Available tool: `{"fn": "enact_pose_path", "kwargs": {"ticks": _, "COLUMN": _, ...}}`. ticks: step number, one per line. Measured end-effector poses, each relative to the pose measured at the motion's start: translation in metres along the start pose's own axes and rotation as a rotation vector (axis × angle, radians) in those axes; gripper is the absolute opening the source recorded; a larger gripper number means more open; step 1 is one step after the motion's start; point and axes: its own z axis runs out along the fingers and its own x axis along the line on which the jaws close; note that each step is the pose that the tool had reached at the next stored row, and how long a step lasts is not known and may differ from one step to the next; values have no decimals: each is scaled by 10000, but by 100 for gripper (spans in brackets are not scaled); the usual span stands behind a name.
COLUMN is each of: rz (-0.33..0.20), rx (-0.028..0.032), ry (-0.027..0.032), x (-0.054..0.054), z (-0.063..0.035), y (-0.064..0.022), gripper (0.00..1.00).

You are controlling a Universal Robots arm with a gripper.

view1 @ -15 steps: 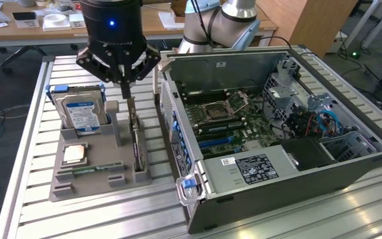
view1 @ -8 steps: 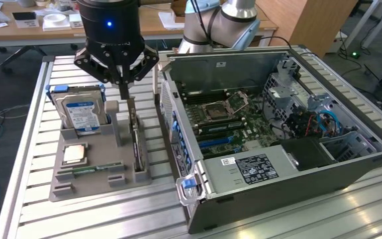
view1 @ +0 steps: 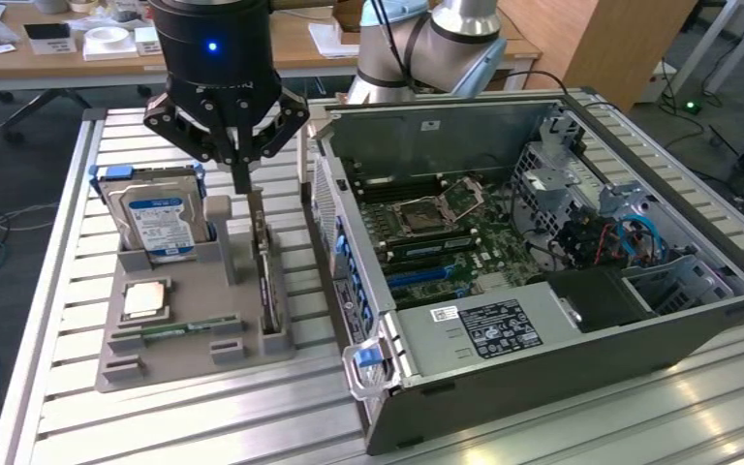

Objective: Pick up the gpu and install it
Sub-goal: 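Pick up the gpu and move the gpu toward the slot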

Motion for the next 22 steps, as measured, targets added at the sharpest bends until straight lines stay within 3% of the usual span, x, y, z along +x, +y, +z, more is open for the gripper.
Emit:
{"fn": "enact_pose_path", "kwargs": {"ticks": 6, "rz": 0, "rx": 0, "ry": 1, "x": 0, "z": 0, "y": 0, "gripper": 11}}
{"fn": "enact_pose_path", "kwargs": {"ticks": 13, "rz": -1, "rx": 0, "ry": 0, "x": 0, "z": 0, "y": 0, "gripper": 36}}
{"fn": "enact_pose_path", "kwargs": {"ticks": 16, "rz": 0, "rx": 0, "ry": 1, "x": 0, "z": 2, "y": 0, "gripper": 36}}
{"fn": "enact_pose_path", "kwargs": {"ticks": 22, "rz": 0, "rx": 0, "ry": 0, "x": 2, "z": 105, "y": -5, "gripper": 36}}
